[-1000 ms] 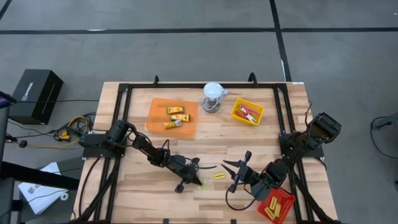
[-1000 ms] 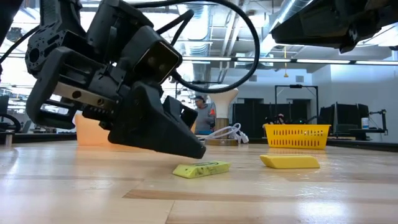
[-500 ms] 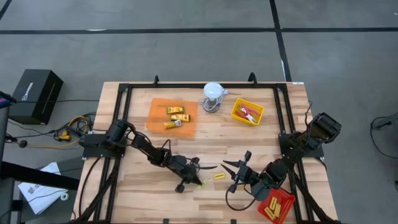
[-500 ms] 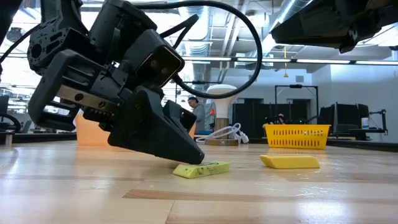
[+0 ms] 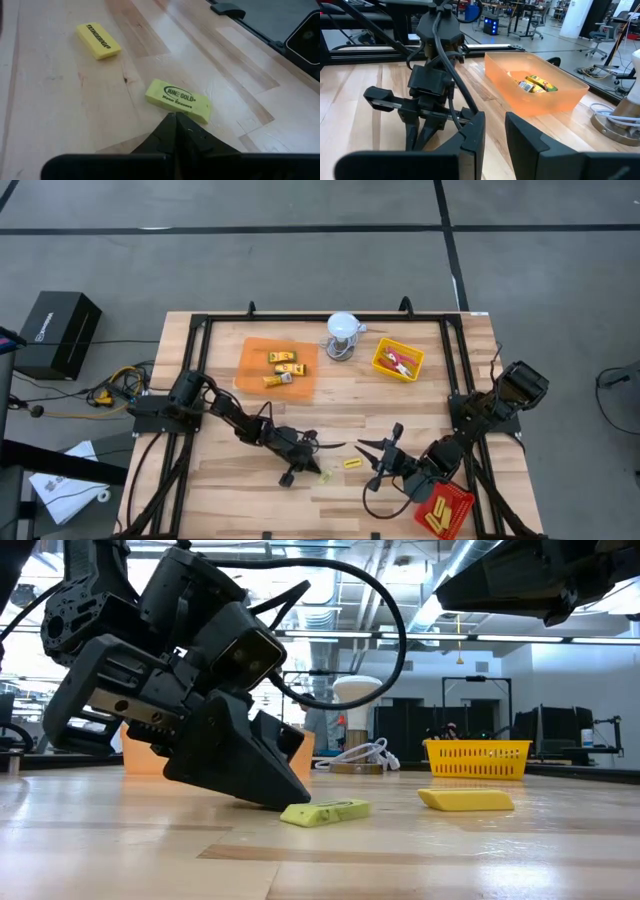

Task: Pick & Place School Supplies
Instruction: Adjust the green eraser

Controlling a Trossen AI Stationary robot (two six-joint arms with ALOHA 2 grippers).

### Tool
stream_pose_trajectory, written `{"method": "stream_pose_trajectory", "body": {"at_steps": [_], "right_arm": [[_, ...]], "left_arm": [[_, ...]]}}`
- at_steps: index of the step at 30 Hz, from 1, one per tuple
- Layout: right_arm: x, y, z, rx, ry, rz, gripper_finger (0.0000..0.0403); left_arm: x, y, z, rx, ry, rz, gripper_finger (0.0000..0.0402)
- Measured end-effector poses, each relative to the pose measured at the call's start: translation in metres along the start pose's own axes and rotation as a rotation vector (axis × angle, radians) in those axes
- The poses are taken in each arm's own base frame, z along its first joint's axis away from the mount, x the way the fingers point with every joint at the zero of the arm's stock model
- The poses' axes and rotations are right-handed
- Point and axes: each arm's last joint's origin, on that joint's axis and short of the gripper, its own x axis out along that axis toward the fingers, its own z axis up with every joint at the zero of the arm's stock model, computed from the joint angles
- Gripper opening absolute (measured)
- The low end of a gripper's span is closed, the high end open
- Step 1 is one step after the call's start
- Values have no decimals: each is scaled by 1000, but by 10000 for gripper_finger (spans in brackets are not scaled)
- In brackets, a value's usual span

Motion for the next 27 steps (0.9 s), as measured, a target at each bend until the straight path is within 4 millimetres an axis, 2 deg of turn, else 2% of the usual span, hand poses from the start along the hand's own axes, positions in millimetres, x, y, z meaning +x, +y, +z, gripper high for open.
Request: {"method": "stream_pose_trajectory", "body": {"at_steps": [7, 15, 18, 23, 27], "right_arm": [[0, 0, 0, 0, 0, 0, 67], [0, 0, 0, -1, 1, 1, 67], [0, 0, 0, -1, 1, 2, 67], [0, 0, 0, -1, 4, 10, 67], [1, 0, 0, -1, 10, 22, 67]], "left_arm": [[-1, 4, 0, -1, 1, 1, 1], [-7, 5, 16, 42, -102, -22, 1], [-4, 4, 16, 41, -106, -27, 1], [1, -2, 31, 71, -167, -69, 1], [7, -3, 33, 75, -168, -88, 1]]}}
